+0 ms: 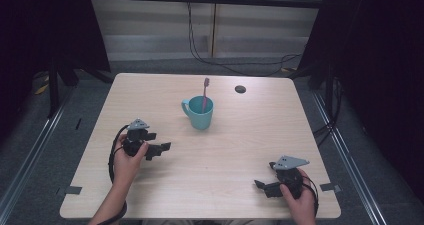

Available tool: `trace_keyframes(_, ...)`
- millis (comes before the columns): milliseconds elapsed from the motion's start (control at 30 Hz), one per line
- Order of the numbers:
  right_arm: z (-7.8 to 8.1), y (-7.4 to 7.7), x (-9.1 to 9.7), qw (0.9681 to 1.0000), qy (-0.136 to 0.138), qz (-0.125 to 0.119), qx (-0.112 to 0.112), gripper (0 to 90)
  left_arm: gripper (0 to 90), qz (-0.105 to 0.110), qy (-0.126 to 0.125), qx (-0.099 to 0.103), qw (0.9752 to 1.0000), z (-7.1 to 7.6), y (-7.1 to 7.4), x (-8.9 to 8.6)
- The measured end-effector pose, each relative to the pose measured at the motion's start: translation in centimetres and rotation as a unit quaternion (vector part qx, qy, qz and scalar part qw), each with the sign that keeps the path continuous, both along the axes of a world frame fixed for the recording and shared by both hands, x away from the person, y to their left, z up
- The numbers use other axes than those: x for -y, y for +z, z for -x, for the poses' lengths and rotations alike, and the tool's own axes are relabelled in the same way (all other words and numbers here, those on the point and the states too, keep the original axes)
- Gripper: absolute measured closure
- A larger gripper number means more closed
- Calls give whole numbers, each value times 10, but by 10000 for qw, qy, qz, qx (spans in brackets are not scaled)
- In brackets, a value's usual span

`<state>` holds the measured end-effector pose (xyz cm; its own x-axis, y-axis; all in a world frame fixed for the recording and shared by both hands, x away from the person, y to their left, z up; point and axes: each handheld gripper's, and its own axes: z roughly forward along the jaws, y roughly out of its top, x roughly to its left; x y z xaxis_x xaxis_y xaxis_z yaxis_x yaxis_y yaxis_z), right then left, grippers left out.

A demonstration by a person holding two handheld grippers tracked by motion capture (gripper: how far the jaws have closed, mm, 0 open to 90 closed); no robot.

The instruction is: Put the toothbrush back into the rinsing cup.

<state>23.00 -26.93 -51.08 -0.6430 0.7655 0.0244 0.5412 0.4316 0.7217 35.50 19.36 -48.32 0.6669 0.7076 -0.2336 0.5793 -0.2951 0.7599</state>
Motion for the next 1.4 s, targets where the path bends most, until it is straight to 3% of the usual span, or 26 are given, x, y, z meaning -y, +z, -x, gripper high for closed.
trace_keyframes(800,0,0,0,10000,0,1,0,117,216,-365,-111,-123,9992,14,-21,-6)
trace_keyframes(933,0,0,0,10000,0,1,1,117,217,-498,-180,-60,9986,15,-21,-6)
trace_keyframes(1000,0,0,0,10000,5,4,5,117,218,-616,-283,68,9977,15,-22,-5)
trace_keyframes(1400,0,0,0,10000,4,4,5,117,188,-615,-369,260,9971,19,-26,-5)
